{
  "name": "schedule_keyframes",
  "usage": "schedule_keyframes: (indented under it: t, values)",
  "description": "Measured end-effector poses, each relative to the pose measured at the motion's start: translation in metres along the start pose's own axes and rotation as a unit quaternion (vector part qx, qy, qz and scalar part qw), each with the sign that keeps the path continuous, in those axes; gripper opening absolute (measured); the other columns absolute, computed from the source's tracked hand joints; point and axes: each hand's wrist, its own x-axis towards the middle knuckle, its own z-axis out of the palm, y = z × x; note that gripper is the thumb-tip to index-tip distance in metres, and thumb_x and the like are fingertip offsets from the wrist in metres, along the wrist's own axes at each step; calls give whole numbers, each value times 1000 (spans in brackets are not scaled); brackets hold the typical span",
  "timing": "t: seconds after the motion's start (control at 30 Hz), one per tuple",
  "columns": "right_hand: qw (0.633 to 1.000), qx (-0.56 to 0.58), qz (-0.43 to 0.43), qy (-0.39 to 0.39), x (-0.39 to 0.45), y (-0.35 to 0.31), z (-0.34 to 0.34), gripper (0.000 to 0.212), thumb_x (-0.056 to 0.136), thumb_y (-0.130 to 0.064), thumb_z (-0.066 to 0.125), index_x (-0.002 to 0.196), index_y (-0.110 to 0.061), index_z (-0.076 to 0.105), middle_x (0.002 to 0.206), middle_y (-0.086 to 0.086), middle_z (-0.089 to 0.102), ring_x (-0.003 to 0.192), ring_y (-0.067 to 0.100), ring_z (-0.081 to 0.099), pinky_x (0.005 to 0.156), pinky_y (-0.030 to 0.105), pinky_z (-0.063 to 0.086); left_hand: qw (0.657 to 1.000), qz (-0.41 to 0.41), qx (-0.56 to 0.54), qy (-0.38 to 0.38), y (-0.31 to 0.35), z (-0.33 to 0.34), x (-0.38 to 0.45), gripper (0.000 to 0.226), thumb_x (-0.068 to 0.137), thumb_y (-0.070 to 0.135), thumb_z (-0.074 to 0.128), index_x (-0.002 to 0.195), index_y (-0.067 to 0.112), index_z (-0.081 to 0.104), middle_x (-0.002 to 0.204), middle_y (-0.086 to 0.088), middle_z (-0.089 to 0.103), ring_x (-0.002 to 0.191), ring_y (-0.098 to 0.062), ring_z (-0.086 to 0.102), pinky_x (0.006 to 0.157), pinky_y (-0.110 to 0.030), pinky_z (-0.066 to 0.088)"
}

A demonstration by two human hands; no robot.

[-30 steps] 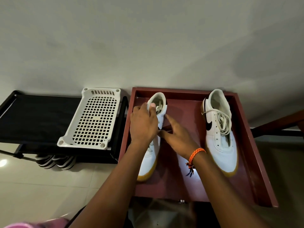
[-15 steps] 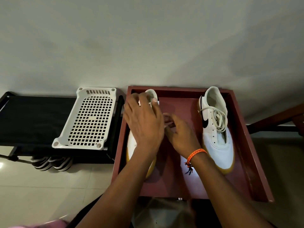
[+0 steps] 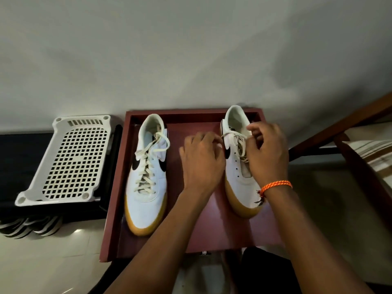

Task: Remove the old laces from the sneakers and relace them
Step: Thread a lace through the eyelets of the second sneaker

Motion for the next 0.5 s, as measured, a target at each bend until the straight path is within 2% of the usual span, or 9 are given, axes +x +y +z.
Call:
schedule_keyframes:
  t: [0.07,0.13,0.2,0.33,0.5]
  values:
    - [997,-21,52,-46,3,17,-8,37,99,-22,63,136,-28,61,133,4,59,119,27,61,96,44,57,987,-34,-140,-77,2,16,-2,35,95,30,58,129,34,63,126,9,69,118,-14,63,100,-48,54]
    - [990,-15,81,-116,2,24,-8,49,103,-29,58,151,-34,49,146,4,56,129,26,57,104,44,52,962,-60,-230,-132,3,25,-6,48,97,26,61,144,34,55,139,12,64,130,-9,60,109,-46,52]
    - [983,-25,85,-161,2,28,-5,54,105,-33,52,158,-38,39,144,5,59,129,27,57,106,46,51,939,-74,-291,-169,3,33,-9,58,97,25,61,152,36,49,144,16,62,135,-3,58,115,-44,49]
    - [980,-41,89,-176,2,24,1,56,105,-41,47,159,-41,35,131,4,64,114,24,62,97,49,56,933,-91,-298,-182,-2,32,-7,57,96,29,63,149,44,49,136,21,66,127,1,62,112,-43,53]
    - [979,-44,61,-191,-3,14,9,60,96,-49,48,155,-43,37,134,0,65,114,26,65,93,49,57,951,-114,-241,-155,-9,9,-4,44,100,37,65,142,42,53,124,20,72,118,-2,68,108,-46,55]
